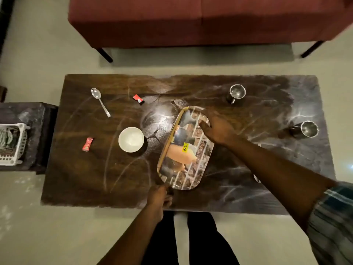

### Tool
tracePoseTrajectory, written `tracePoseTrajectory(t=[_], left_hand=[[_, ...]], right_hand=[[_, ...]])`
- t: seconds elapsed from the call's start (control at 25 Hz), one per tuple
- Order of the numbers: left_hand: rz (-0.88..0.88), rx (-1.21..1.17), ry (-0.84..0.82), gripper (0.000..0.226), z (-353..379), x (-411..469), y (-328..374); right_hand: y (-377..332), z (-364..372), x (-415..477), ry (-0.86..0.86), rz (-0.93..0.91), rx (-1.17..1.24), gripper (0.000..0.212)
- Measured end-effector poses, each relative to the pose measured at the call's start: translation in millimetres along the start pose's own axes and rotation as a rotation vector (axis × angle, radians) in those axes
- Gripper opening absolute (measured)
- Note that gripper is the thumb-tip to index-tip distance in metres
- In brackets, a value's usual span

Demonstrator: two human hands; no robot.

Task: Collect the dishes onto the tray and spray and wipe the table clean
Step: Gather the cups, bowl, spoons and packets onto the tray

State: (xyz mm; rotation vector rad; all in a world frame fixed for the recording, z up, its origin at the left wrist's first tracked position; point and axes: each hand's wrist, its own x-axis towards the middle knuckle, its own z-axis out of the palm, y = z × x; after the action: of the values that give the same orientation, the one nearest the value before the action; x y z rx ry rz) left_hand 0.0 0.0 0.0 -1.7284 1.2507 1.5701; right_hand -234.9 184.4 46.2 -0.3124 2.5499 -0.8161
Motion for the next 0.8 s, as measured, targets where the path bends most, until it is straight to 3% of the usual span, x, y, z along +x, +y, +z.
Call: tracePoseTrajectory(t=[0.2, 0.28, 0.48, 0.64, 0.8], left_hand=[[0.003, -0.169, 0.002, 0.012, 21, 36, -8], [0.089, -0.186, 0.038, 0.008, 24, 43, -10], [0.417, -0.099, 0.215, 0.037, 6, 85, -20], [0.539, -0.022, 0.204, 0.039, 0, 58, 26], [0.733, 0.165, 0.145, 0.036, -4, 36, 60]], right_hand=[[44, 30, 66, -0.048, 0.099, -0.145, 0.069], [55, 35, 82, -0.055, 0.163, -0.135, 0.064], [71, 35, 83, -0.096, 0.233, -0.144, 0.050], [97, 27, 68, -0.075, 0.389, 0.073, 0.046], [113, 11, 6, 0.137, 0.511, 0.301, 0.025]])
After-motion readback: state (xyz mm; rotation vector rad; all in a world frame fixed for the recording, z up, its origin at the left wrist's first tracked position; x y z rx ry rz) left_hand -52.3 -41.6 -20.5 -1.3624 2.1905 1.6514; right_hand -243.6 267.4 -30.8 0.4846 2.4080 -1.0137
